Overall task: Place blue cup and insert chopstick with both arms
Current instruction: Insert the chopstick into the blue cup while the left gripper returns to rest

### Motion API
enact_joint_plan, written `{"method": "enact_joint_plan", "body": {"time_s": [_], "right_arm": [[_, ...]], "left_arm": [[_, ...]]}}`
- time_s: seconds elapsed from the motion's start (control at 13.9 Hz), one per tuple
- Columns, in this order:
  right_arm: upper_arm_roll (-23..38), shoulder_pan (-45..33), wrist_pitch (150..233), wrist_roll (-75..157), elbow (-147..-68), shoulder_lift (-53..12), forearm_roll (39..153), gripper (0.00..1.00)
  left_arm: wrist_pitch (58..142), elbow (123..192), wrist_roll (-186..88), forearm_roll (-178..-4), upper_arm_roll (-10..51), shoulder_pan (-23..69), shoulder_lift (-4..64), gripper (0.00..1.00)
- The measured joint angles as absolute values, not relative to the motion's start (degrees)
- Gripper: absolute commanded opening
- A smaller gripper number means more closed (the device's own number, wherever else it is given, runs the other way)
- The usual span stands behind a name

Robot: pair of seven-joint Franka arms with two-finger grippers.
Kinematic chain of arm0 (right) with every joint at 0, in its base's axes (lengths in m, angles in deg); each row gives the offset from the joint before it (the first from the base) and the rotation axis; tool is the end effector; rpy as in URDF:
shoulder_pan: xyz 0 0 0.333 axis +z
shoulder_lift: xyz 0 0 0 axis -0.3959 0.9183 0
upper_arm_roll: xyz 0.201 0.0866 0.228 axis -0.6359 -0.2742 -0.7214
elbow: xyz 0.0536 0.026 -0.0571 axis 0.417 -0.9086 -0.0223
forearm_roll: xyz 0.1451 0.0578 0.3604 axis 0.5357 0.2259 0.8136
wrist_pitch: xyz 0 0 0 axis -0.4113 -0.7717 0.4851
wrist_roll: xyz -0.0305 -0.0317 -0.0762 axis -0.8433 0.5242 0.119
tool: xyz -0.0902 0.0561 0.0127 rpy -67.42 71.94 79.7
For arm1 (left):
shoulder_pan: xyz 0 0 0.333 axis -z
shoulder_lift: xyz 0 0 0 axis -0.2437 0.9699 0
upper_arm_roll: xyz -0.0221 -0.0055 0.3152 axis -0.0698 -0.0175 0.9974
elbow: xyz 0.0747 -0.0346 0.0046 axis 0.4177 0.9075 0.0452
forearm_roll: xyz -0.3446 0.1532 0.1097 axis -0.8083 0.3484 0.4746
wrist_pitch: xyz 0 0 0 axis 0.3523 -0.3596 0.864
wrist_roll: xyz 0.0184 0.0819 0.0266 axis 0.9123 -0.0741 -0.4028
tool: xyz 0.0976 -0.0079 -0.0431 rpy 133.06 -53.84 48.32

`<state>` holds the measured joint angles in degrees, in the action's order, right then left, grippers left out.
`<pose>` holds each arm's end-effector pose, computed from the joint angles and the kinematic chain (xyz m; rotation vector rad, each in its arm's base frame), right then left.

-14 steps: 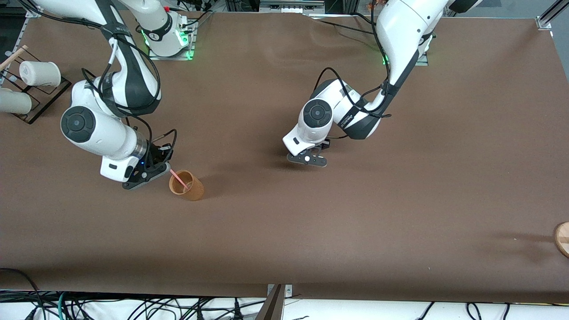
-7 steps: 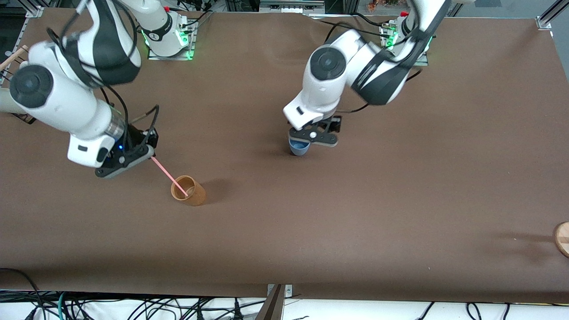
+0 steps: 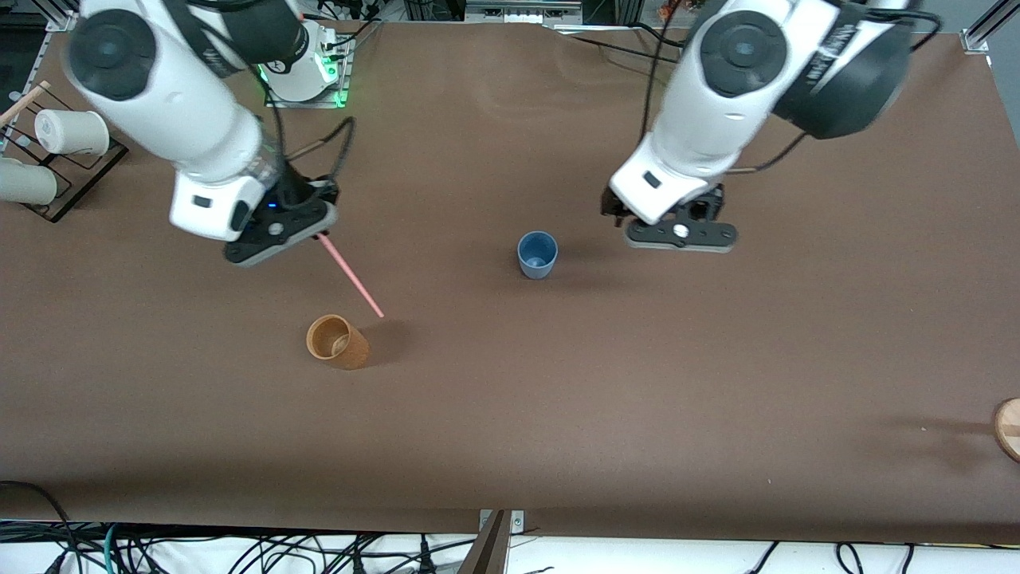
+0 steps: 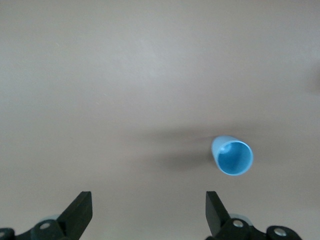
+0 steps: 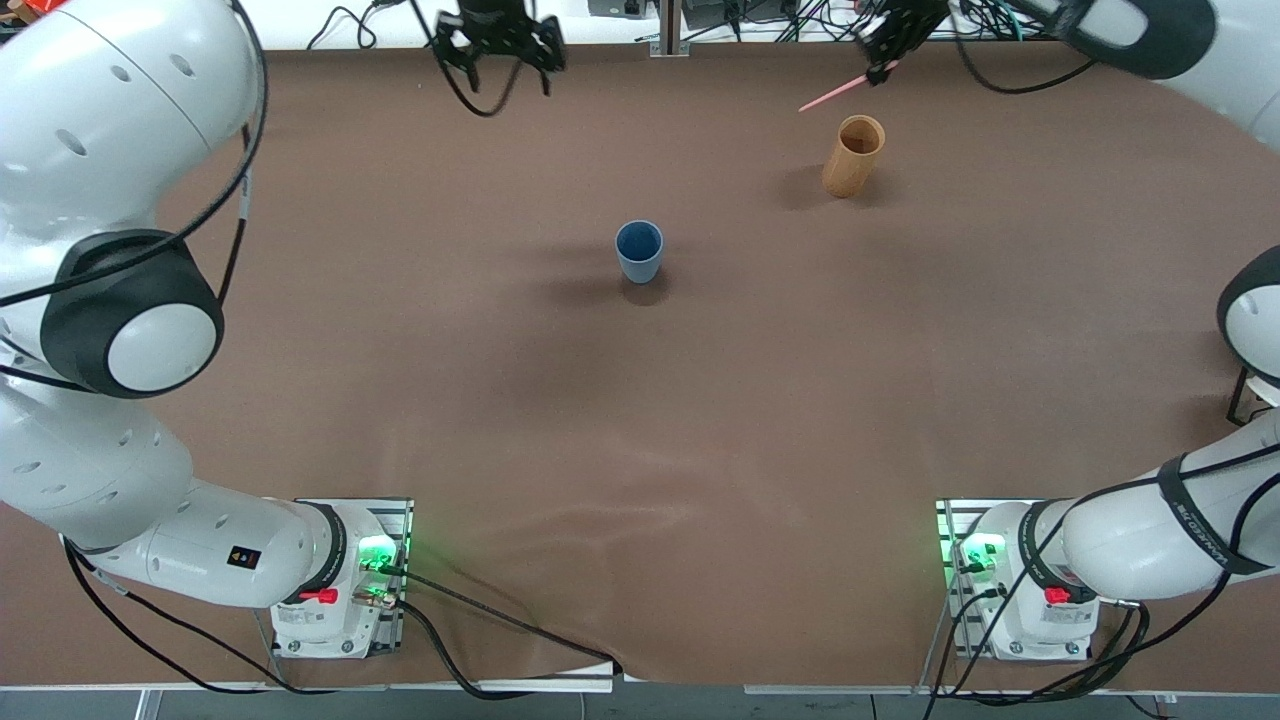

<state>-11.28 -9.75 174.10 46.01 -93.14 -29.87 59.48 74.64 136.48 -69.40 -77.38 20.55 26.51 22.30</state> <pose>0.5721 0.2718 0.5376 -2.9979 -0.6985 0.0416 0.5732 -0.2959 0.5430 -3.1276 0.0979 0.0943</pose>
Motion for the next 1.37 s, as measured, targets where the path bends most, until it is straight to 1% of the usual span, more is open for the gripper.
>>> {"method": "enact_joint_plan", "body": {"time_s": [0.14, 0.43, 0.58, 0.79, 1.01, 1.37], "right_arm": [[-11.4, -6.0, 174.1, 54.0, -92.0, -27.8, 59.5, 0.0], [-11.6, 0.7, 174.1, 66.6, -91.2, -25.8, 61.7, 0.0], [-11.9, 4.0, 174.1, 72.1, -91.0, -25.2, 62.8, 0.0], [-15.3, 6.7, 175.2, 81.0, -90.1, -23.7, 62.9, 0.0], [-16.0, 9.5, 176.1, 86.7, -87.5, -21.5, 62.9, 0.0], [-16.1, 10.5, 177.3, 89.9, -86.9, -19.2, 63.1, 0.0]], "left_arm": [[74.2, 135.0, -63.5, -78.9, 22.1, 24.7, 22.1, 1.0], [73.3, 135.2, -50.7, -83.3, 31.6, 24.6, 19.6, 1.0], [73.7, 137.8, -44.4, -83.5, 36.2, 24.5, 17.3, 1.0], [76.9, 146.3, -41.7, -83.5, 40.9, 24.3, 12.7, 1.0], [77.5, 151.4, -41.4, -83.5, 43.5, 23.8, 10.3, 1.0], [77.9, 151.8, -41.3, -83.5, 44.0, 23.0, 10.1, 1.0]]}}
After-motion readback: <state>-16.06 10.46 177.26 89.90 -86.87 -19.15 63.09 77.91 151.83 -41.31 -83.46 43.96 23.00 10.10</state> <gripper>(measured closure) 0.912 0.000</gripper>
